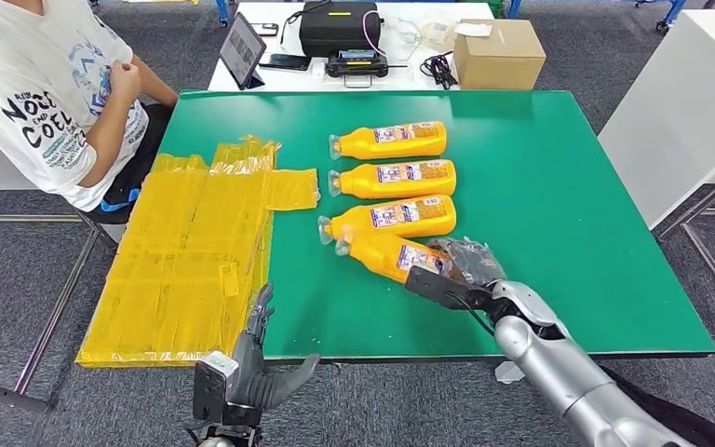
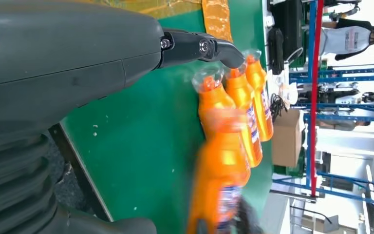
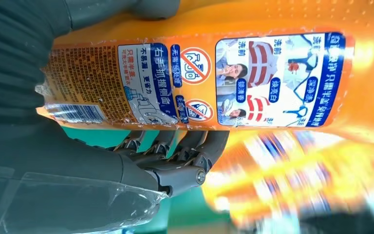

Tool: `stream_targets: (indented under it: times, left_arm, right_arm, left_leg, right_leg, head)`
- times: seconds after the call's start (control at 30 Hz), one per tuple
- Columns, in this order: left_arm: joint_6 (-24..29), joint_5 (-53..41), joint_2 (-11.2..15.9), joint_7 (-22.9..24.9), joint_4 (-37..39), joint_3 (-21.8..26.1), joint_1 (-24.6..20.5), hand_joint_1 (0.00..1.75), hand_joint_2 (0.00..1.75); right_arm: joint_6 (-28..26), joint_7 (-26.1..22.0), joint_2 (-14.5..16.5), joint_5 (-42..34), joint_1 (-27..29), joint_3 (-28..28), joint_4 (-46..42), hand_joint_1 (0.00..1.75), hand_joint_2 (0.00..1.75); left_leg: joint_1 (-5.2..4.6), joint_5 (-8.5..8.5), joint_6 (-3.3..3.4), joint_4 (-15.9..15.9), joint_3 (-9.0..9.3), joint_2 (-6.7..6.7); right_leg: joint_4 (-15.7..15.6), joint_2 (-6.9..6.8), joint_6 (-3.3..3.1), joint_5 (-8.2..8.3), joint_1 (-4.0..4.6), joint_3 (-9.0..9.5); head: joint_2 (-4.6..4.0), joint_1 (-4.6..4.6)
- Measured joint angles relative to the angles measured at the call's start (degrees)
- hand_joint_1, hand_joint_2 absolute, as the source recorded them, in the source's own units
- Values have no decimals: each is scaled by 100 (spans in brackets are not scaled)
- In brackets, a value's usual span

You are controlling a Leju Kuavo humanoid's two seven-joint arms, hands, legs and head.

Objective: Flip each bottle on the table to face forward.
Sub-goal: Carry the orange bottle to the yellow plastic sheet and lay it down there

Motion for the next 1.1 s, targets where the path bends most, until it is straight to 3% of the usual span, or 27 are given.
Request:
stream_targets:
  times: [0.13, 0.27, 0.5, 0.63, 0.9, 1.1]
  left_arm:
    - [-7, -50, -3, -24, -97, 25, 83, 0, 175]
    - [-51, -37, -5, -97, -119, 48, 110, 0, 175]
    - [-295, 285, -16, -160, -119, 102, 101, 0, 175]
    - [-580, 604, -27, -125, -119, 111, 83, 0, 175]
    - [-2812, 2407, 68, 398, -119, -26, -196, 0, 175]
    - [-3271, 2711, 138, 598, -119, -182, -424, 0, 175]
  right_arm:
    - [-509, -272, 499, 232, 501, -971, -808, 175, 175]
    - [-988, -967, 897, 142, 804, -1700, -1551, 175, 175]
    - [-1454, -1724, 1339, -84, 1168, -2346, -2425, 175, 175]
    - [-1523, -1869, 1486, -109, 1310, -2495, -2673, 175, 175]
    - [-929, -2862, 1951, -305, 1807, -2342, -2395, 175, 175]
    - [-671, -3354, 2465, -343, 2179, -1763, -1475, 175, 175]
  left_leg:
    - [3, 1, -1, 0, -32, -6]
    - [2, 0, -2, 0, -41, -9]
    - [-2, -4, 0, 0, -43, -9]
    - [-2, -5, -1, 0, -41, -6]
    - [5, -6, -3, -3, -42, -6]
    - [7, -6, -5, -4, -46, -8]
  right_leg:
    - [0, -6, 0, -4, 1, -35]
    - [0, -10, 12, -14, -1, -39]
    - [-3, -10, 15, -15, -4, -41]
    - [-3, -8, 15, -15, -3, -41]
    - [-1, -8, 12, -17, 1, -42]
    - [0, -9, 9, -20, 3, -47]
  head:
    - [0, -1]
    - [0, -1]
    - [0, 0]
    - [0, 0]
    - [0, 0]
    - [0, -1]
